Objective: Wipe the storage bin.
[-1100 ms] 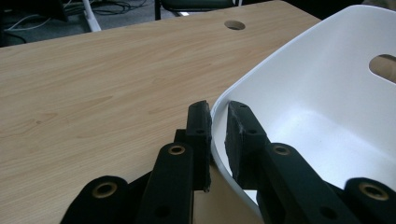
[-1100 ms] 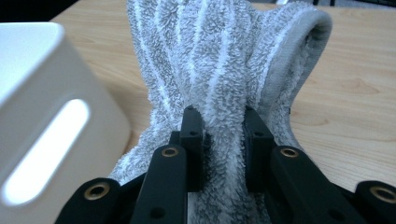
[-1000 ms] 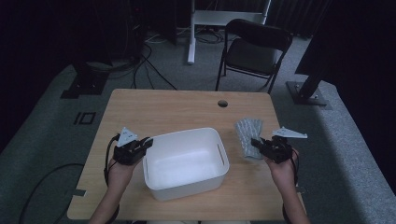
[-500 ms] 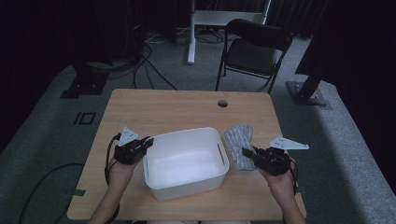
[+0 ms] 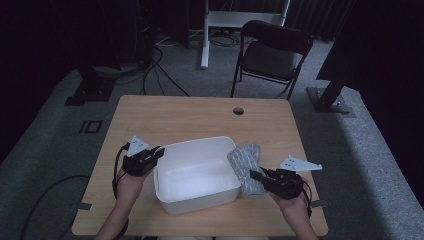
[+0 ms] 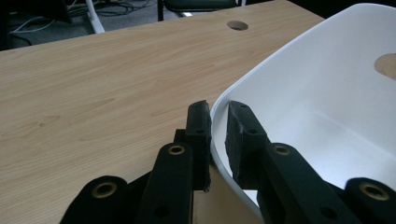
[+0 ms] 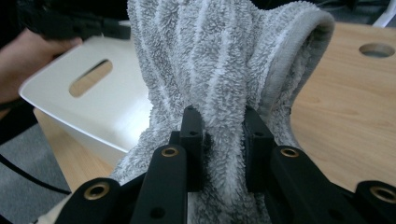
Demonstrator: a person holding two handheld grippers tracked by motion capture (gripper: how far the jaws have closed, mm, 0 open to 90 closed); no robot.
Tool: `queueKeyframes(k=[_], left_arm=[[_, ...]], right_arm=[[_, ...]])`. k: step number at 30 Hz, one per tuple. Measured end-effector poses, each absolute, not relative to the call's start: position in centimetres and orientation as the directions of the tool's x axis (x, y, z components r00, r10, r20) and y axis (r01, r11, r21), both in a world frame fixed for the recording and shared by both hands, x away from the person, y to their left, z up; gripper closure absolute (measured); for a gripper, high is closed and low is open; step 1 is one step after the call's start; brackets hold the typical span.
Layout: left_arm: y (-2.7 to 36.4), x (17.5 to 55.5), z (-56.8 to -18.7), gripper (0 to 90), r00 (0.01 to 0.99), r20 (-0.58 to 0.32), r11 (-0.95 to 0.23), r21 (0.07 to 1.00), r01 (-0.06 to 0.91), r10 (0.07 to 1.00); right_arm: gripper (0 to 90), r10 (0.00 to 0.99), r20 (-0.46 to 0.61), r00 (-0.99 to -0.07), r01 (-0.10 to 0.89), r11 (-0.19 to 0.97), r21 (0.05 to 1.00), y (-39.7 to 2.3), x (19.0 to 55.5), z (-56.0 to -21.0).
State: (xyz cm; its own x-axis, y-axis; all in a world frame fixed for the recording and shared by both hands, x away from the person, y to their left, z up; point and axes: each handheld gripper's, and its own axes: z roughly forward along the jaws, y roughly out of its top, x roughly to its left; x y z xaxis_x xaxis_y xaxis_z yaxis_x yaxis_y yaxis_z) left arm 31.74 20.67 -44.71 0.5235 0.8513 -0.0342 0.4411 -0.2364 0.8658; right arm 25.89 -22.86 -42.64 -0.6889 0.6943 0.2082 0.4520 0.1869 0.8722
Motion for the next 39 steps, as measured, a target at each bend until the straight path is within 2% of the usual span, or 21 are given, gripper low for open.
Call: queueKeyframes(k=[6, 11, 21, 39], left_arm=[[20.6, 31.8, -44.7, 79.5, 0.523, -0.036, -0.234, 0.867, 0.441, 0.851], [20.6, 31.8, -44.7, 79.5, 0.520, -0.037, -0.231, 0.867, 0.442, 0.854], [20.6, 31.8, -44.7, 79.4, 0.517, -0.039, -0.228, 0.867, 0.443, 0.855], [20.5, 31.9, -44.8, 79.3, 0.514, -0.045, -0.222, 0.868, 0.445, 0.857]], right_arm=[[75.1, 0.715, 0.171, -0.678, 0.448, 0.218, 0.867, -22.1, 26.0, -43.4], [75.3, 0.713, 0.201, -0.671, 0.465, 0.195, 0.863, -22.2, 26.0, -43.8], [76.4, 0.716, 0.176, -0.676, 0.452, 0.215, 0.866, -22.1, 26.1, -44.2], [77.3, 0.714, 0.207, -0.669, 0.471, 0.192, 0.861, -22.2, 26.7, -45.0]])
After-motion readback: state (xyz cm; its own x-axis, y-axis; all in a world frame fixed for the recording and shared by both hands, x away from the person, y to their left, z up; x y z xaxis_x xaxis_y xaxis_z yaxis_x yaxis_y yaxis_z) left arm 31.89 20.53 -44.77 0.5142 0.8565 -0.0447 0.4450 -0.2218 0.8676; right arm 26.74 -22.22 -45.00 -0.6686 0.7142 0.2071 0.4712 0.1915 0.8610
